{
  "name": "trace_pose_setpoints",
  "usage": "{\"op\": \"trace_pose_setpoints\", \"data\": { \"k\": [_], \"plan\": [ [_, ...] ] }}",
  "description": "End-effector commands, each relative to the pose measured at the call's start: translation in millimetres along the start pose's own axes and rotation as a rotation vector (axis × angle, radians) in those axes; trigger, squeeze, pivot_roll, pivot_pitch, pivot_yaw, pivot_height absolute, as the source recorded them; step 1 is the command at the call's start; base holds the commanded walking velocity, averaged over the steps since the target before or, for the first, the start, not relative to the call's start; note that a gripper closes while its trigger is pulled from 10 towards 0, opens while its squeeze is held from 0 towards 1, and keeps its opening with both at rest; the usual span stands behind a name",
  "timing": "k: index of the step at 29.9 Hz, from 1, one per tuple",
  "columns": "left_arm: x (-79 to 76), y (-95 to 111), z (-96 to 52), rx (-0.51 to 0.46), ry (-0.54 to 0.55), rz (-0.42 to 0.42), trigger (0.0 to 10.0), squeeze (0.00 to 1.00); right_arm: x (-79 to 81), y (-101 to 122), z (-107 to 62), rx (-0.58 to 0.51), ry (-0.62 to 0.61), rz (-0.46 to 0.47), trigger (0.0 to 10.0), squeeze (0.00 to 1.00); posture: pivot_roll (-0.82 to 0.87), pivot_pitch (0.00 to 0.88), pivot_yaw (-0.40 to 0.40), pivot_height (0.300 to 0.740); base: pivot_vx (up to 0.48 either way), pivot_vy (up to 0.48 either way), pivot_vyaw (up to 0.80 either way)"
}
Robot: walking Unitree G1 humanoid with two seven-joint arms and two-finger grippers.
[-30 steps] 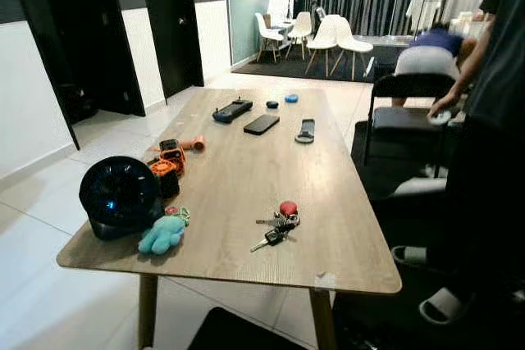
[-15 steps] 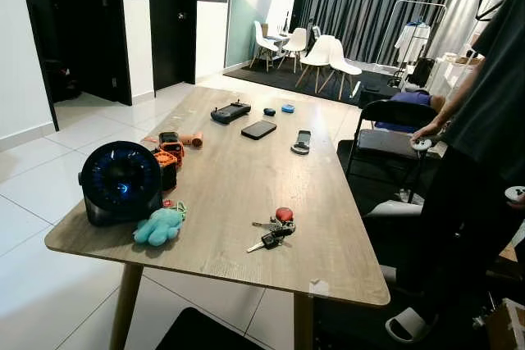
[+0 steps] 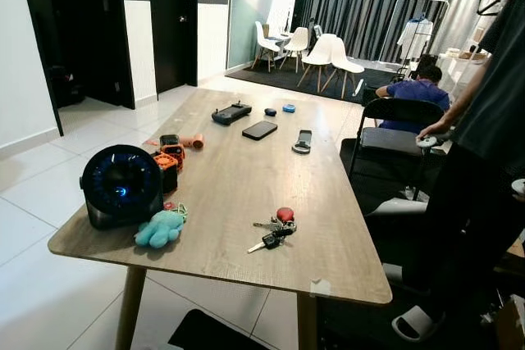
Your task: Hang keys on a hook
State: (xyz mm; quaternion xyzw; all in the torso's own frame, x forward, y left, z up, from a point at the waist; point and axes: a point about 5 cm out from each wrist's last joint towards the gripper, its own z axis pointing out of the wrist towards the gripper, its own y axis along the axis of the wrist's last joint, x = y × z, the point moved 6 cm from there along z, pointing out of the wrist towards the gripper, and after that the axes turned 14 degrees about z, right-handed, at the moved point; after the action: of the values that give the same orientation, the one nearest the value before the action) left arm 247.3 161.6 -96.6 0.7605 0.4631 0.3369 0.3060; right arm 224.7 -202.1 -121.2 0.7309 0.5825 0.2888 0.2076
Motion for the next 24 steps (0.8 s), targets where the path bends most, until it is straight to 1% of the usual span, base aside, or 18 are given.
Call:
{"op": "trace_pose_setpoints", "data": {
  "k": [1,7,10,11,15,17,19,21,24],
  "plan": [
    [-1.7,2,0.2,-0.013,0.001,-0.021,10.0,0.0,-2.6,0,-1.2,-0.015,-0.011,0.002,10.0,0.0,0.07,0.007,-0.076,0.74,0.0,0.0,0.0],
    [0.7,3,0.6,-0.008,0.014,-0.021,10.0,0.0,-2.1,1,-1.5,-0.022,-0.007,-0.031,10.0,0.0,0.06,0.001,-0.065,0.74,0.0,0.0,0.0],
    [-1.3,4,1.5,-0.007,0.014,-0.016,10.0,0.0,-2.8,3,-1.2,-0.024,-0.006,-0.049,10.0,0.0,0.04,0.01,-0.067,0.74,0.0,0.0,0.0],
    [-6.5,6,2.8,-0.008,0.01,-0.023,10.0,0.0,-6.6,7,-1.2,-0.029,-0.015,-0.048,10.0,0.0,0.02,0.02,-0.076,0.74,0.0,0.0,0.0],
    [-11.8,7,3.9,-0.01,0.002,-0.035,10.0,0.0,-9.9,10,-1.4,-0.034,-0.02,-0.047,10.0,0.0,0.01,0.022,-0.084,0.74,0.0,0.0,0.0],
    [-18.6,11,4.8,-0.024,-0.027,-0.044,10.0,0.0,-12.1,12,-1.9,-0.037,-0.022,-0.047,10.0,0.0,0.01,0.028,-0.077,0.74,0.0,0.0,0.0],
    [-22.0,14,5.3,-0.038,-0.051,-0.038,10.0,0.0,-13.4,12,-2.2,-0.039,-0.027,-0.04,10.0,0.0,0.02,0.03,-0.073,0.74,0.0,0.0,0.0],
    [-22.1,15,5.4,-0.041,-0.055,-0.036,10.0,0.0,-13.6,12,-2.3,-0.039,-0.028,-0.038,10.0,0.0,0.02,0.031,-0.072,0.74,0.0,0.0,0.0],
    [-17.9,16,5.4,-0.049,-0.05,-0.031,10.0,0.0,-11.4,9,-2.4,-0.037,-0.022,-0.03,10.0,0.0,0.03,0.033,-0.056,0.74,0.0,0.0,0.0]
  ]
}}
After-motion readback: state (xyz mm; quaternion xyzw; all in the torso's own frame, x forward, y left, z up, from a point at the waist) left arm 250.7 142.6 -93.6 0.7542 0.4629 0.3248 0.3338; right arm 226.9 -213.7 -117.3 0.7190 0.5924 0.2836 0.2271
